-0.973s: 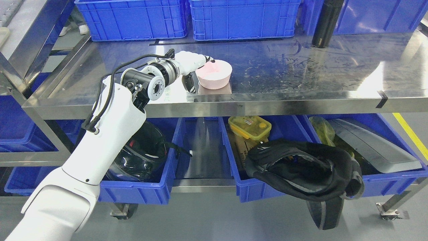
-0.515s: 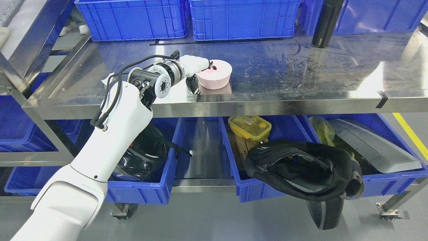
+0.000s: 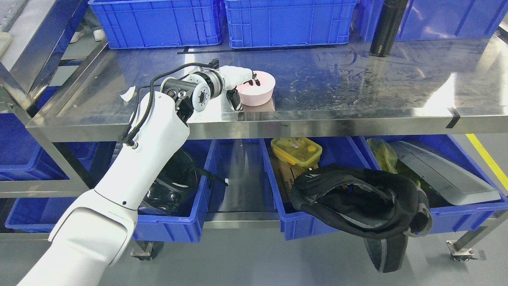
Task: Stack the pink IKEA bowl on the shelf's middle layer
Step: 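Reach the left hand to the pink bowl rim and close fingers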
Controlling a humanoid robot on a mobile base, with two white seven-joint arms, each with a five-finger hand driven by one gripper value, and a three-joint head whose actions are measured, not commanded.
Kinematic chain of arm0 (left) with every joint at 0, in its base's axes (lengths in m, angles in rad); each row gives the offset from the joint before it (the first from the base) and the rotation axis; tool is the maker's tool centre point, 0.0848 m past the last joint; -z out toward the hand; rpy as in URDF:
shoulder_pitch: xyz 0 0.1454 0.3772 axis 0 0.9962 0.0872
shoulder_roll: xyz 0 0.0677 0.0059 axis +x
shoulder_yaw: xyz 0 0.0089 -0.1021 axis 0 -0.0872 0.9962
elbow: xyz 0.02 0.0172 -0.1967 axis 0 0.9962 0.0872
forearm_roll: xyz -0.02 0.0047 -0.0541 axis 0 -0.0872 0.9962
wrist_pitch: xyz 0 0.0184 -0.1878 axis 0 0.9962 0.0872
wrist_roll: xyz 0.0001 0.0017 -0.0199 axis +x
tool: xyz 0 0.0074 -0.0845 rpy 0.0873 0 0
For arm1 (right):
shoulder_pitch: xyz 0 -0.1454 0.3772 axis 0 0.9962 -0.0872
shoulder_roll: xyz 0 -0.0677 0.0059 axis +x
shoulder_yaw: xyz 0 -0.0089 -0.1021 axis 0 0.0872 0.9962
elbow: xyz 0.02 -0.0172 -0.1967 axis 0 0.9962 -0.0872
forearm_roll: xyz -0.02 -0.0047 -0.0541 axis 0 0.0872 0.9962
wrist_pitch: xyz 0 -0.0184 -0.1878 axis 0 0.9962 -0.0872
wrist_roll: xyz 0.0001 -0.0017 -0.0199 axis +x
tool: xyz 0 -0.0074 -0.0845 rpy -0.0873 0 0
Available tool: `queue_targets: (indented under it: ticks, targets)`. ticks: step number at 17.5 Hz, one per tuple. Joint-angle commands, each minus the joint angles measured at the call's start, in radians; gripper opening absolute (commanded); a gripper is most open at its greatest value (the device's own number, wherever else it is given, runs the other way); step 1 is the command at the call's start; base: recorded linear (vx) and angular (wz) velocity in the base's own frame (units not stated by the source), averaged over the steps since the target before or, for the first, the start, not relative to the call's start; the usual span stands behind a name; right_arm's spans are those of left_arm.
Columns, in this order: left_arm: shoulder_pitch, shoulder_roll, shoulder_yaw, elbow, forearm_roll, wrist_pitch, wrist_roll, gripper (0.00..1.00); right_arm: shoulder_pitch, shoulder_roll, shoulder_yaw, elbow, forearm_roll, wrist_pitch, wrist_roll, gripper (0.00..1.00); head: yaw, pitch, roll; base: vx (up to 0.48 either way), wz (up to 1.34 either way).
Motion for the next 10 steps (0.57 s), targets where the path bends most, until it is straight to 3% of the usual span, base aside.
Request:
queue_targets:
  ticks: [1,8,10]
  targets:
    - [-0.007,-0.045,0.006,0.1,-0.028,0.001,-0.001,0.63,0.015,-0.017,0.0,-0.017,0.0,0.0,0.0,1.0,0.0,0.0,0.0,0.0,0.0]
    - [-0.031,-0.116,0.024,0.176,-0.03,0.001,-0.001,0.47,0.015,-0.017,0.0,-0.017,0.001,0.0,0.0,1.0,0.0,0.0,0.0,0.0,0.0]
    - [-0.028,-0.127,0.039,0.179,-0.03,-0.001,0.008,0.35,0.015,-0.017,0.0,-0.017,0.001,0.0,0.0,1.0,0.0,0.0,0.0,0.0,0.0]
